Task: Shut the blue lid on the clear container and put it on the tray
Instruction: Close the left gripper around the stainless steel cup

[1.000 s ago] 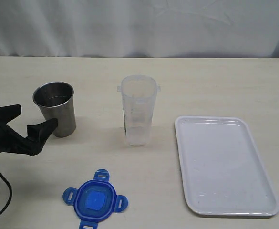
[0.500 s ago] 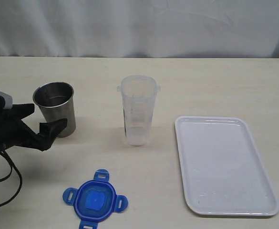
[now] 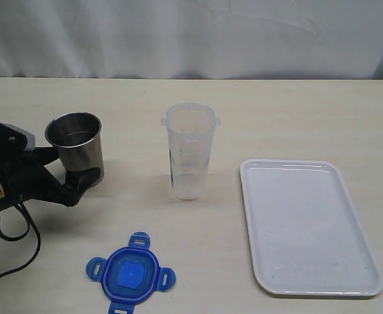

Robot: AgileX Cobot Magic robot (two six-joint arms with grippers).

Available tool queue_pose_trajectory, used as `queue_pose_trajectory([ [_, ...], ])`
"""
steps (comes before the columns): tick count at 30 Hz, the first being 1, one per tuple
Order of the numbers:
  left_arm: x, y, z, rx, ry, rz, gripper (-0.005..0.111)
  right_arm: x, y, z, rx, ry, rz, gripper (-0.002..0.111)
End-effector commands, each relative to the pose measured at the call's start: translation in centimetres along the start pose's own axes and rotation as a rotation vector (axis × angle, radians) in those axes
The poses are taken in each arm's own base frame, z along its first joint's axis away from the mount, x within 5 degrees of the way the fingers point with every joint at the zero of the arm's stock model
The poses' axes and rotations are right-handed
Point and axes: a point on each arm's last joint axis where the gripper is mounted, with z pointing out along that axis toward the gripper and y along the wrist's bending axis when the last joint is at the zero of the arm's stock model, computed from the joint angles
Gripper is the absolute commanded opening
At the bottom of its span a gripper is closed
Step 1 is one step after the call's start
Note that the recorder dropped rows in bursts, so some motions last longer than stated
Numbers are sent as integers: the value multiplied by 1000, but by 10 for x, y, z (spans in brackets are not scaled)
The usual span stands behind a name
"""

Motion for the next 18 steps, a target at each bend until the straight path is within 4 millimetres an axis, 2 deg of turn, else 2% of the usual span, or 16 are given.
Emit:
queue_pose_trajectory([
  [1, 0, 1, 11, 48, -13, 28, 105, -1, 0, 0, 6, -16, 3, 4],
  [10, -4, 4, 20, 58, -46, 41, 105, -1, 0, 0, 6, -16, 3, 4],
  [18, -6, 3, 36, 82, -59, 61, 105, -1, 0, 0, 6, -16, 3, 4],
])
